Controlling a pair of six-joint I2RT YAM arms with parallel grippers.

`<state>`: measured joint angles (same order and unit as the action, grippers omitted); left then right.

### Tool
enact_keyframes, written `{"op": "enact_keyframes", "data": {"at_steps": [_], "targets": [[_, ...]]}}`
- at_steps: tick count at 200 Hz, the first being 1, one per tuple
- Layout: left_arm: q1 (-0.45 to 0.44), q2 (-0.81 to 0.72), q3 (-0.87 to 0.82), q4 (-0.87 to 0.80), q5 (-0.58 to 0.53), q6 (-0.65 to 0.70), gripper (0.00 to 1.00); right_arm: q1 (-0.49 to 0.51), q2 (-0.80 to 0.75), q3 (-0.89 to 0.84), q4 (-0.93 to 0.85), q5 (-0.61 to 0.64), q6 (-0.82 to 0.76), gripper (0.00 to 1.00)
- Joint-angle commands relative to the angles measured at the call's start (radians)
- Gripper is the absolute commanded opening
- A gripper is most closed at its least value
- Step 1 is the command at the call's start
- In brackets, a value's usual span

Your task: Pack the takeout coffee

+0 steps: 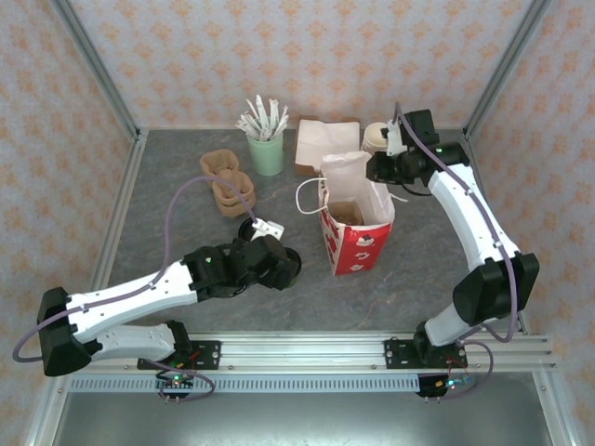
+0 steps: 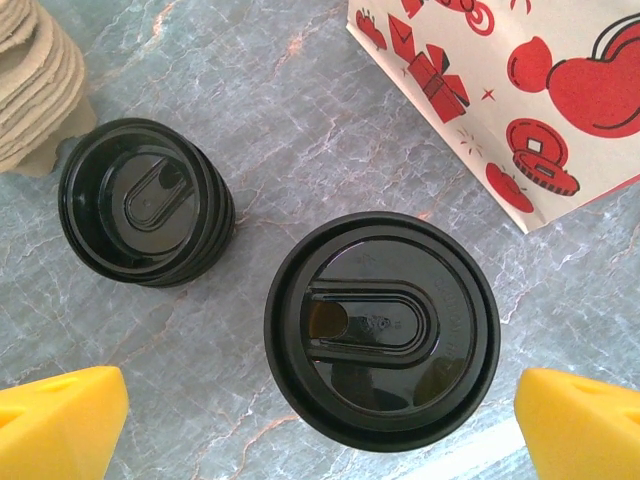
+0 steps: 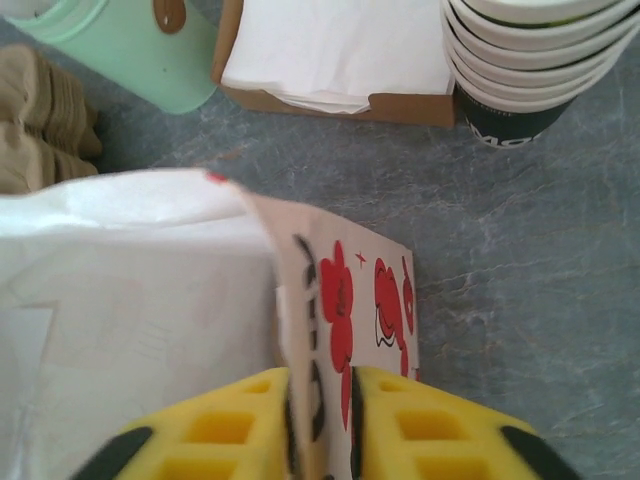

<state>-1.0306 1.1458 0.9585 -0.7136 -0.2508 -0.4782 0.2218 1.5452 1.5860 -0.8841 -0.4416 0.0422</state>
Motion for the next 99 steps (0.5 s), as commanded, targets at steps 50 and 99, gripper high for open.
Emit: {"op": "enact_keyframes", "data": {"at_steps": [50, 99], "targets": [[0.031, 0.076, 0.064, -0.022, 0.018, -0.015, 1.0, 0.107, -0.142, -0.111, 0.097, 0.141, 0.365, 0.12], [0.043, 0.141, 0.102, -0.059, 0.1, -0.05, 1.0, 0.128, -0.254, -0.232, 0.139, 0.223, 0.502, 0.04]]}}
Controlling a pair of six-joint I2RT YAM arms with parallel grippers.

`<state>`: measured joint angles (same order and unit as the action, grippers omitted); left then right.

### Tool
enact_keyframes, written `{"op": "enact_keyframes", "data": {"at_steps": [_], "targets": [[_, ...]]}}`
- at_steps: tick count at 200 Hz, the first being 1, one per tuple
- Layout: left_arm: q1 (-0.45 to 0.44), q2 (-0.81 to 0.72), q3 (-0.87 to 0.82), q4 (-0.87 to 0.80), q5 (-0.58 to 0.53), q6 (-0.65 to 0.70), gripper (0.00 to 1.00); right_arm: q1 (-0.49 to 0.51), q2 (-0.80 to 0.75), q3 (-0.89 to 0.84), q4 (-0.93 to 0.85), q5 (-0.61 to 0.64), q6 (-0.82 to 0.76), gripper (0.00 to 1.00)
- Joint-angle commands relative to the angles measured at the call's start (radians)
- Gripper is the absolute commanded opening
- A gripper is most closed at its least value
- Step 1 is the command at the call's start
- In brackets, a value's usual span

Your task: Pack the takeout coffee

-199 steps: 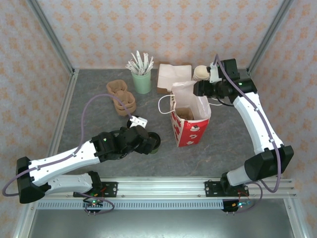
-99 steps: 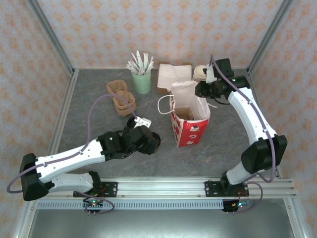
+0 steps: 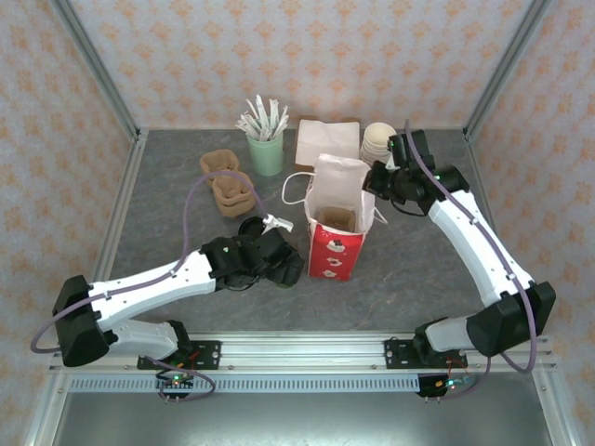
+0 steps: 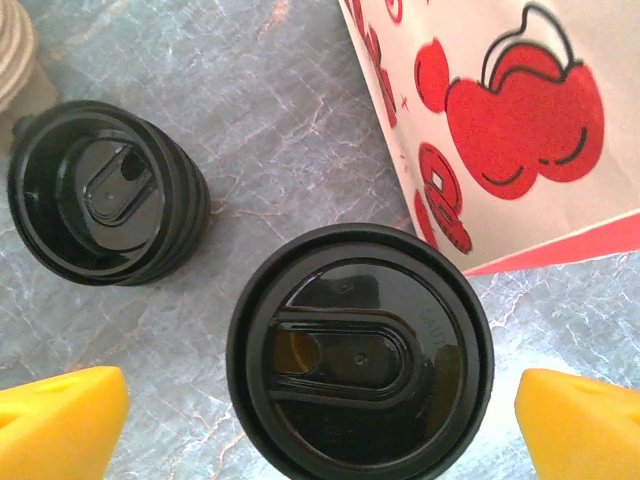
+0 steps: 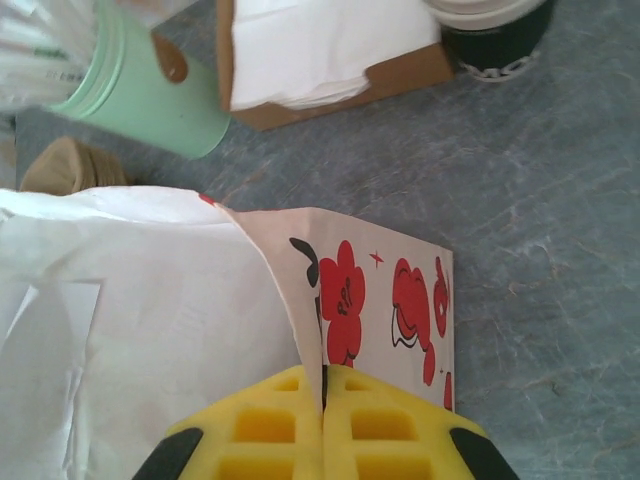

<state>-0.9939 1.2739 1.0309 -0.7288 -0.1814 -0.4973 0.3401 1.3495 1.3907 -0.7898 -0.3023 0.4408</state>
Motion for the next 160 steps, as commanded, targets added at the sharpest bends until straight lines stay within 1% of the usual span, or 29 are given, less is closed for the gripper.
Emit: {"op": "enact_keyframes", "data": {"at_steps": [1, 56, 72, 89, 128, 139, 160], "targets": [[0.006, 0.014, 0.029, -0.044, 0.031, -0.031, 1.0, 0.009, -0.06, -0.038, 0.045, 0.083, 0.103, 0.04], [0.006, 0.05, 0.017, -0.018, 0.03, -0.015, 1.0, 0.015, -0.113, -0.064, 0.047, 0.071, 0.095, 0.07], [0.006, 0.066, 0.014, -0.006, 0.037, -0.014, 1.0, 0.014, -0.121, -0.07, 0.044, 0.07, 0.099, 0.1], [0.006, 0.076, 0.008, 0.006, 0.042, -0.016, 0.99, 0.017, -0.131, -0.078, 0.045, 0.065, 0.102, 0.14], [0.006, 0.086, 0.006, 0.006, 0.046, -0.018, 0.92, 0.016, -0.158, -0.091, 0.026, 0.079, 0.103, 0.3], [0.006, 0.086, 0.005, 0.005, 0.046, -0.018, 0.89, 0.017, -0.16, -0.091, 0.018, 0.086, 0.1, 0.34], [0.006, 0.089, 0.005, 0.005, 0.043, -0.018, 0.88, 0.016, -0.161, -0.089, 0.006, 0.103, 0.098, 0.38]]}}
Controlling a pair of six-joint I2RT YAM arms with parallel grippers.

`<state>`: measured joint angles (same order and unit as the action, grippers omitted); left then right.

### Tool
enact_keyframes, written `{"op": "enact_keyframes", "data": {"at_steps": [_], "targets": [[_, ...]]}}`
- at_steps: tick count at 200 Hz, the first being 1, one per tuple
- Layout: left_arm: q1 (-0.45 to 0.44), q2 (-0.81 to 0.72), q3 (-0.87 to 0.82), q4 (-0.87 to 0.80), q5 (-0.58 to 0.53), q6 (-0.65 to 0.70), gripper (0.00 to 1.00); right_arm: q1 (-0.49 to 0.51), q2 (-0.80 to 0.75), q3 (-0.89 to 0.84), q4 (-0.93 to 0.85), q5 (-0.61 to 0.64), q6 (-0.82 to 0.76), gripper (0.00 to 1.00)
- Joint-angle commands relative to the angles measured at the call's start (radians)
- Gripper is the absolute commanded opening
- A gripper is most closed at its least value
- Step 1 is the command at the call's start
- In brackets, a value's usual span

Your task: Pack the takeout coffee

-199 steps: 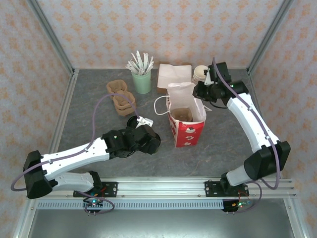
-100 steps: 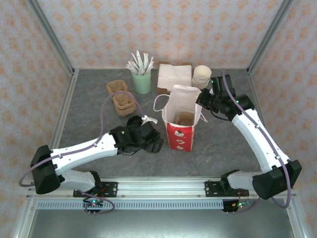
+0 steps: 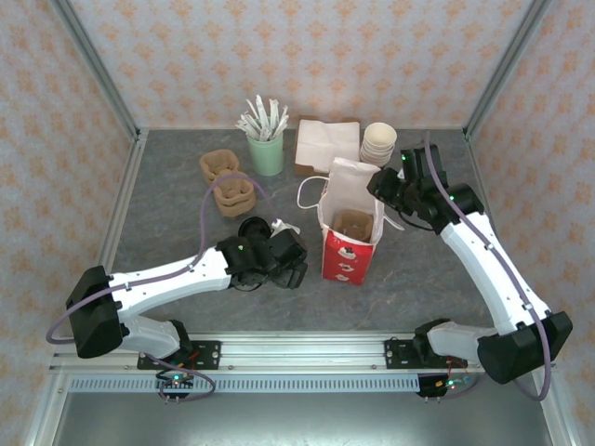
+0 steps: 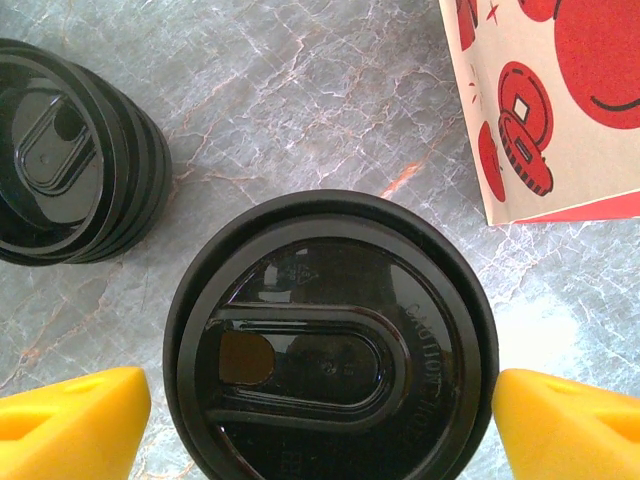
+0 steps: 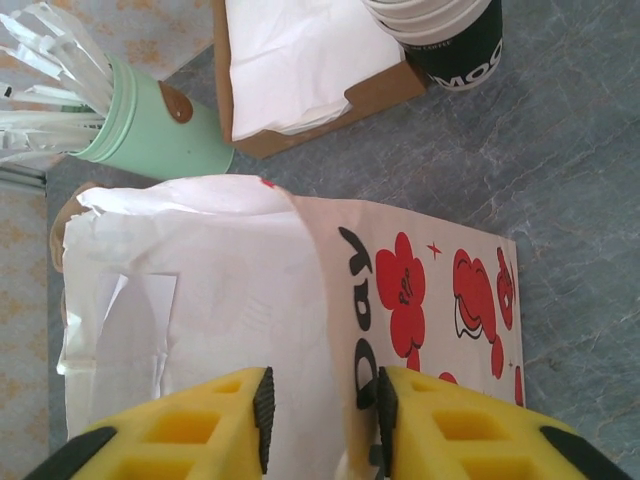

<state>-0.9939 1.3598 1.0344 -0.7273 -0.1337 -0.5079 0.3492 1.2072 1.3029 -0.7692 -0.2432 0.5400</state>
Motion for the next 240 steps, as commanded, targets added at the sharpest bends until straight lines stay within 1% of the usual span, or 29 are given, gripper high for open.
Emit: {"op": "enact_keyframes", "data": {"at_steps": [1, 14, 78, 116, 128, 147, 207, 240], "targets": [[0.006, 0.004, 0.001, 0.003, -0.004, -0.006, 0.88, 0.007, -0.018, -0.001, -0.014, 0.045, 0.0, 0.38], [0.005, 0.01, 0.005, 0.0, -0.004, -0.005, 0.86, 0.008, -0.049, 0.0, -0.019, 0.054, -0.005, 0.39], [0.006, 0.035, 0.01, -0.003, -0.005, 0.0, 0.79, 0.005, -0.058, 0.01, -0.042, 0.08, -0.021, 0.42], [0.006, 0.041, 0.003, 0.006, 0.005, 0.001, 0.78, 0.002, -0.063, 0.019, -0.052, 0.079, -0.028, 0.42], [0.006, 0.047, 0.002, 0.006, 0.014, 0.002, 0.77, -0.002, -0.064, 0.023, -0.059, 0.083, -0.033, 0.42], [0.005, 0.05, -0.005, 0.009, 0.027, 0.005, 0.73, -0.014, -0.076, 0.027, -0.068, 0.084, -0.037, 0.43], [0.006, 0.043, -0.01, 0.012, 0.01, 0.009, 0.68, -0.07, -0.111, 0.032, -0.093, 0.061, -0.057, 0.44], [0.006, 0.005, 0.014, -0.006, -0.017, 0.018, 0.67, -0.099, -0.137, 0.046, -0.106, 0.056, -0.08, 0.47]]}}
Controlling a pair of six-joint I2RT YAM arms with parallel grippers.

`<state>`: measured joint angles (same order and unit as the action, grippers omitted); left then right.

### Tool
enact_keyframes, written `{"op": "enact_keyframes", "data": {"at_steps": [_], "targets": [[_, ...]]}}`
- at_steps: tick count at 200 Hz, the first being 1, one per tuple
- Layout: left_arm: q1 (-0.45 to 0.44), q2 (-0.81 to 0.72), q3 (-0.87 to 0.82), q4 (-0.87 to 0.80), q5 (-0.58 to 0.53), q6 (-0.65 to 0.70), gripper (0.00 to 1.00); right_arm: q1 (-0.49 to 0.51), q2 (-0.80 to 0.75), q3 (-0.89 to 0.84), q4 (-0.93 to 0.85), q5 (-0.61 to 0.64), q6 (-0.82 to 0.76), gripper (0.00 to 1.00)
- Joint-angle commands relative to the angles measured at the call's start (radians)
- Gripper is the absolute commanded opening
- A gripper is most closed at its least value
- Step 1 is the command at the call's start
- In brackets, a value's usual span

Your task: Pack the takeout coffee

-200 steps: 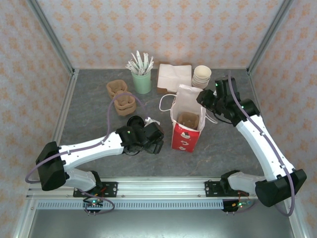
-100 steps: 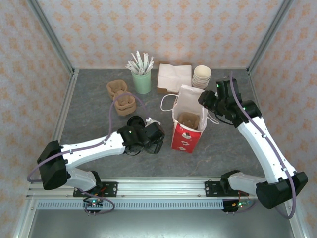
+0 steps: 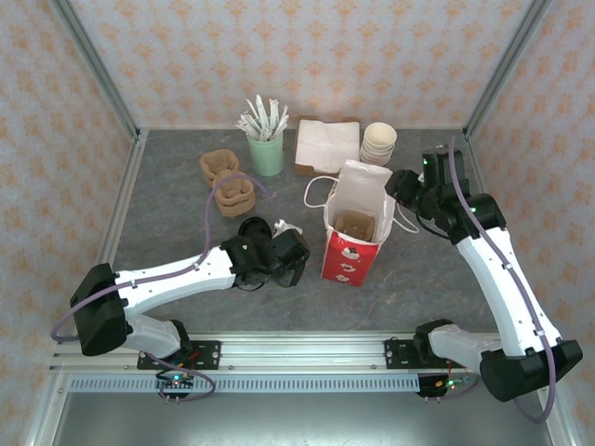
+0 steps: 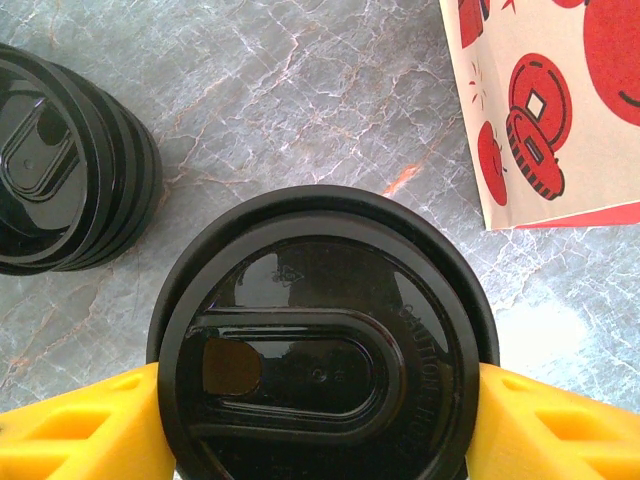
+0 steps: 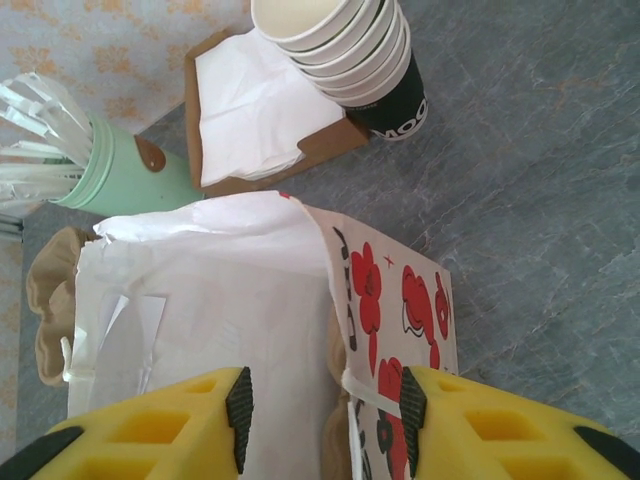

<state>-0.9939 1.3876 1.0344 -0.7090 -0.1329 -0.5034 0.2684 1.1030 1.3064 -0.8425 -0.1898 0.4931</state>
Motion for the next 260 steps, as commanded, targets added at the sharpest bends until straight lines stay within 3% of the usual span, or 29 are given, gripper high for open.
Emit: {"op": "enact_keyframes", "data": {"at_steps": [1, 36, 116, 173, 260], "targets": [[0.005, -0.024, 0.014, -0.026, -0.019, 0.014, 0.67, -0.018, -0.033, 0.043, -0.032, 0.002, -0.035, 0.48], [0.006, -0.085, 0.081, -0.1, -0.07, 0.025, 0.66, -0.028, -0.023, 0.057, -0.031, 0.004, -0.079, 0.52], [0.006, -0.145, 0.382, -0.361, -0.141, 0.045, 0.66, -0.026, 0.063, 0.016, 0.04, -0.198, -0.177, 0.51], [0.005, -0.129, 0.63, -0.467, -0.184, 0.104, 0.66, 0.024, 0.077, -0.003, 0.021, -0.167, -0.176, 0.49], [0.005, 0.01, 0.984, -0.555, -0.186, 0.203, 0.68, 0.165, 0.137, -0.021, 0.09, -0.132, 0.041, 0.15]]}}
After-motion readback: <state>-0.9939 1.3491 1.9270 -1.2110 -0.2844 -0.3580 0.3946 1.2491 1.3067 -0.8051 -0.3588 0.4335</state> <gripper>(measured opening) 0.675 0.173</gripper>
